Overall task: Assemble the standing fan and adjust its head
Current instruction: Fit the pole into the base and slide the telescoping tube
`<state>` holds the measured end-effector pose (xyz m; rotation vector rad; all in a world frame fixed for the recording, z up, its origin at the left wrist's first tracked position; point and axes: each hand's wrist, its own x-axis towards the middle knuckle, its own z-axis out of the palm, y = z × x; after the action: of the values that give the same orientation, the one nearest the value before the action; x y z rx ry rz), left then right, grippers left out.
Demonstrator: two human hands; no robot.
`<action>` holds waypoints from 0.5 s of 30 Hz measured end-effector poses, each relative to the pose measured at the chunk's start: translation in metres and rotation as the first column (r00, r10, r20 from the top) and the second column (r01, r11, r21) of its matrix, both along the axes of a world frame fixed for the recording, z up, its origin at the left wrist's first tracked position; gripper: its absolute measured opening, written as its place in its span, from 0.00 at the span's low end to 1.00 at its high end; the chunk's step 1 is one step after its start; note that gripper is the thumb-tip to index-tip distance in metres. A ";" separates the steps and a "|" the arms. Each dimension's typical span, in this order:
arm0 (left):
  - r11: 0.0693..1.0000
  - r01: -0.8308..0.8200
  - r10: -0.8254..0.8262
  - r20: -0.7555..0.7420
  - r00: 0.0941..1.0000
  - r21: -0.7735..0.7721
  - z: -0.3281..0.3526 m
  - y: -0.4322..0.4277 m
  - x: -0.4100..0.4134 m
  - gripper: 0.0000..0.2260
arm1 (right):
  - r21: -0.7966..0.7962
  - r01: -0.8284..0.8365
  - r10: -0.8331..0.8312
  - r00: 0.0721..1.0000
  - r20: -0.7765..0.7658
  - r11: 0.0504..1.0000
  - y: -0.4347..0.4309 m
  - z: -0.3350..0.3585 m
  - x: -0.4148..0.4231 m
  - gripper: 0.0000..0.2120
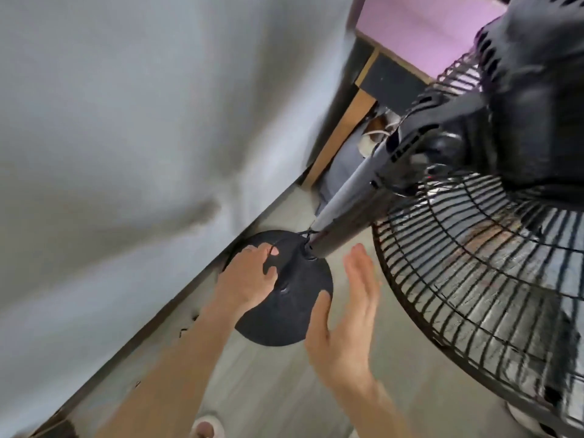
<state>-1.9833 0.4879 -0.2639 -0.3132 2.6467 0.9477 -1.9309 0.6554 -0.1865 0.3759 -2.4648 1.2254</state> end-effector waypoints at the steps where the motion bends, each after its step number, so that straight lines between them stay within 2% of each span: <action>1: 1.000 -0.020 0.020 -0.016 1.000 0.005 -0.010 0.000 0.003 0.13 | -0.045 -0.003 0.007 0.996 0.085 0.999 0.005 -0.012 0.003 0.28; 4: 0.991 -0.101 0.103 -0.023 0.994 0.091 -0.039 0.005 0.008 0.14 | -0.198 0.105 -0.024 0.928 0.372 0.975 0.016 -0.044 0.001 0.27; 6: 0.962 -0.164 0.168 0.001 0.986 0.217 -0.056 0.014 0.008 0.15 | -0.225 0.094 0.016 0.896 0.443 0.970 0.021 -0.059 -0.013 0.26; 8: 0.931 -0.189 0.206 -0.023 0.978 0.312 -0.076 0.024 0.004 0.16 | -0.233 0.025 0.081 0.897 0.435 0.972 0.021 -0.074 -0.032 0.23; 12: 0.901 -0.158 0.208 -0.082 0.975 0.405 -0.110 0.046 -0.002 0.20 | -0.219 -0.027 0.118 0.904 0.411 0.975 0.020 -0.096 -0.067 0.15; 15: 0.873 -0.195 0.269 -0.107 0.957 0.447 -0.143 0.062 -0.009 0.16 | -0.248 -0.083 0.177 0.905 0.386 0.965 0.015 -0.115 -0.079 0.11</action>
<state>-1.9923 0.5498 -0.4065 -0.4685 2.4782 1.6725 -2.0103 0.6699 -0.3011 0.2462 -2.6241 1.7794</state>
